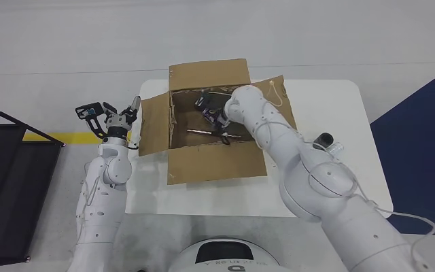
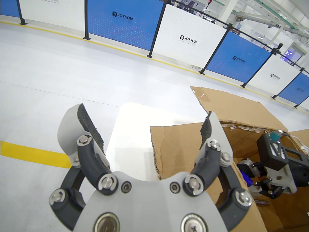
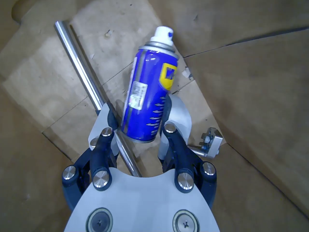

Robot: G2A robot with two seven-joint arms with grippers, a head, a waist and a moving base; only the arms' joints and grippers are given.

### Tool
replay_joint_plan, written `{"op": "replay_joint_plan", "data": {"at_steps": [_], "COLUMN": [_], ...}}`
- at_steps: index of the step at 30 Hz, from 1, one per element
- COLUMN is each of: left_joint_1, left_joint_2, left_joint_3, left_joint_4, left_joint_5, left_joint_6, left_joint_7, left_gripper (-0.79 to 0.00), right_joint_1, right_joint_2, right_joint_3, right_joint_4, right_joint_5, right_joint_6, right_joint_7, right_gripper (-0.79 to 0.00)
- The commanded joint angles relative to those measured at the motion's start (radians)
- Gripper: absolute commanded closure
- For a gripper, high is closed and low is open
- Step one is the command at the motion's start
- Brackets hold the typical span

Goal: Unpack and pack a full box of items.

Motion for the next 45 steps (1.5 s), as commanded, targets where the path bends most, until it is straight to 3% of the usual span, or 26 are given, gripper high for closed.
{"op": "replay_joint_plan", "data": {"at_steps": [1,10,12,13,25,31,39,45], "left_joint_1": [0.0,0.0,0.0,0.0,0.0,0.0,0.0,0.0], "left_joint_2": [0.0,0.0,0.0,0.0,0.0,0.0,0.0,0.0], "left_joint_3": [0.0,0.0,0.0,0.0,0.0,0.0,0.0,0.0], "left_joint_4": [0.0,0.0,0.0,0.0,0.0,0.0,0.0,0.0], "left_joint_5": [0.0,0.0,0.0,0.0,0.0,0.0,0.0,0.0], "left_joint_6": [0.0,0.0,0.0,0.0,0.0,0.0,0.0,0.0], "left_joint_7": [0.0,0.0,0.0,0.0,0.0,0.0,0.0,0.0], "left_gripper": [-0.785,-0.785,-0.785,-0.785,-0.785,-0.785,-0.785,-0.785], "right_joint_1": [-0.008,-0.02,-0.016,-0.013,0.042,0.07,0.053,0.001], "right_joint_2": [-0.003,-0.013,-0.014,-0.014,0.01,0.044,0.134,0.245], "right_joint_3": [-0.001,-0.005,-0.002,-0.001,0.026,0.042,0.069,0.133], "right_joint_4": [-0.01,-0.014,-0.012,-0.012,-0.005,-0.028,-0.123,-0.297], "right_joint_5": [-0.006,-0.028,-0.027,-0.028,-0.008,-0.019,-0.076,-0.127], "right_joint_6": [0.036,0.073,0.067,0.062,-0.125,-0.19,-0.297,-0.36], "right_joint_7": [0.009,0.065,0.069,0.069,0.087,-0.001,-0.197,-0.312], "right_gripper": [-0.372,-0.339,-0.157,0.0,0.0,0.0,0.0,0.0]}}
